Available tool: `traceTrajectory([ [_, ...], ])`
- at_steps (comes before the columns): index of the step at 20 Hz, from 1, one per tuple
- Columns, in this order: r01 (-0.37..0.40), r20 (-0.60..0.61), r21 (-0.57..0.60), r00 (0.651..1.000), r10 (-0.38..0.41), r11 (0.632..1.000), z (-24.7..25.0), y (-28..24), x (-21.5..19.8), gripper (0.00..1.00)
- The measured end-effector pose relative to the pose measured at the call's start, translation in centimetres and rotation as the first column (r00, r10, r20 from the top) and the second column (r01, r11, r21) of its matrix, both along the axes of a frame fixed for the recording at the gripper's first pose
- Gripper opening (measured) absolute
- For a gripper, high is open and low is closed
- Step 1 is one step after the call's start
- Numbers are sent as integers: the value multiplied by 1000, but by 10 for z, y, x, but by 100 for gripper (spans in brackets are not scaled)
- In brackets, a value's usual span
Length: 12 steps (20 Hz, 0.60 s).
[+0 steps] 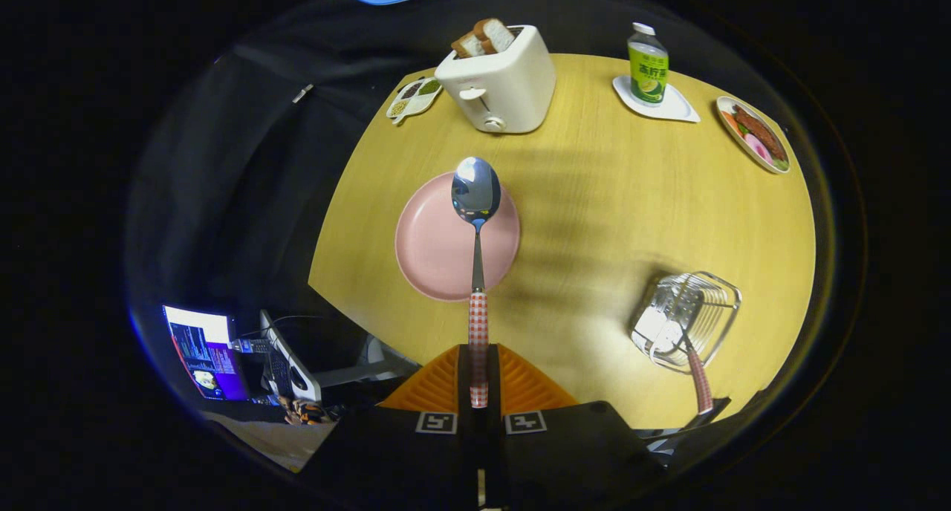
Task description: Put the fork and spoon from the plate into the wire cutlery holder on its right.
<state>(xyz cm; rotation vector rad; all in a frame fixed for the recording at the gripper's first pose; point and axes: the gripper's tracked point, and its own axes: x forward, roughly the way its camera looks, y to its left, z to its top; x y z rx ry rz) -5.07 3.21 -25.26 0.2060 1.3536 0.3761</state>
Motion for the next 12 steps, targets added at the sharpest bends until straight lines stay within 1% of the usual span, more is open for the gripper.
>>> traceTrajectory([
  [3, 17, -34, -42, 999, -18, 999, 15, -40, -16, 9],
  [7, -4, -114, -109, 993, -9, 994, 27, -90, -37, 9],
  [10, -15, -205, -143, 979, -15, 990, 27, -116, -49, 9],
  [12, -37, -267, -154, 964, -6, 987, 27, -129, -56, 9],
])
